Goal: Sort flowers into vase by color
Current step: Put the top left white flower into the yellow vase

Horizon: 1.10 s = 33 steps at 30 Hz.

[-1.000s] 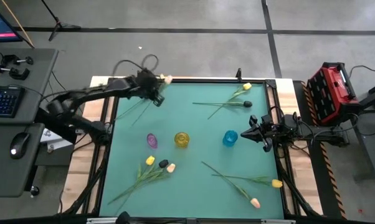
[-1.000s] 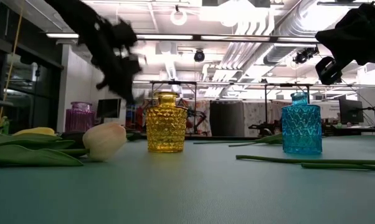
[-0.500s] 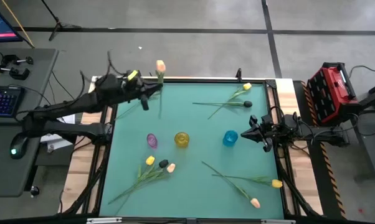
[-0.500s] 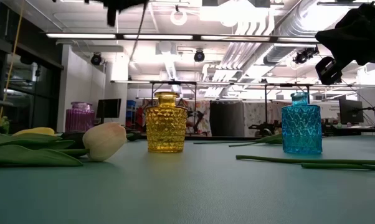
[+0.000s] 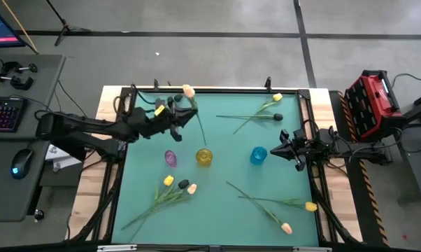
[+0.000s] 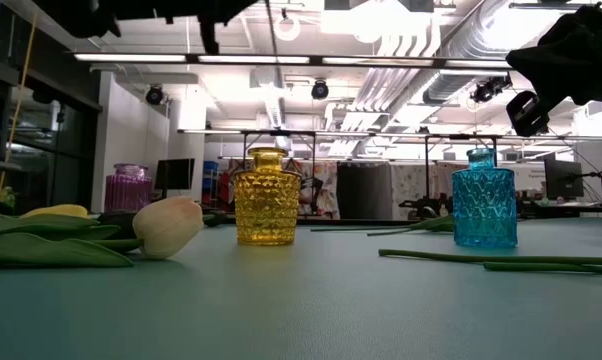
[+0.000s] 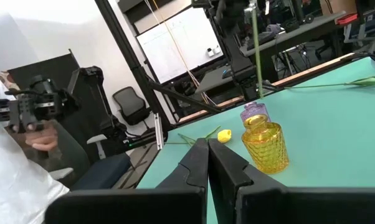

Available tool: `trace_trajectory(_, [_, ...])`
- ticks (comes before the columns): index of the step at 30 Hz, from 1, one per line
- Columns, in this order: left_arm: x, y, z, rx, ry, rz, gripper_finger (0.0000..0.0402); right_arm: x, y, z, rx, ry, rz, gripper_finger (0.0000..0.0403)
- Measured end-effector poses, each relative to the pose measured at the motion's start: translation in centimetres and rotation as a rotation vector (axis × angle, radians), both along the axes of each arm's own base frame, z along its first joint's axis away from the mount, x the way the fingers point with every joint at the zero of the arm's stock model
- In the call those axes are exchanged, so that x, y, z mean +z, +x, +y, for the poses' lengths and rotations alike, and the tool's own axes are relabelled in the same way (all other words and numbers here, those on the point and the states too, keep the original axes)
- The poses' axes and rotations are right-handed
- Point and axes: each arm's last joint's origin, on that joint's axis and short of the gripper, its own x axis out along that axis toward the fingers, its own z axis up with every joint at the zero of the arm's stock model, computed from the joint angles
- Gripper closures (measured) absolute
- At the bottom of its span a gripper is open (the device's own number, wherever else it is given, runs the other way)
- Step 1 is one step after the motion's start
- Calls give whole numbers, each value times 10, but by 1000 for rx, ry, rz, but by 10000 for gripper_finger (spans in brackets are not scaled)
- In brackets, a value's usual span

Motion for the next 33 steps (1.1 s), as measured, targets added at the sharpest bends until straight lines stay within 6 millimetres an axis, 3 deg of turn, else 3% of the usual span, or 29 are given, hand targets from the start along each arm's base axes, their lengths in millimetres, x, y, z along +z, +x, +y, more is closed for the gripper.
trace_trajectory(11, [-12, 10, -16, -73, 21, 78, 401, 0, 0, 0, -1, 0, 0, 402])
trace_trajectory(28, [-30, 15, -23, -59, 29, 236, 401, 0, 0, 0, -1, 0, 0, 402])
trace_trajectory(33, [-38, 19, -24, -80, -17, 271, 385, 0, 0, 0, -4, 0, 0, 402])
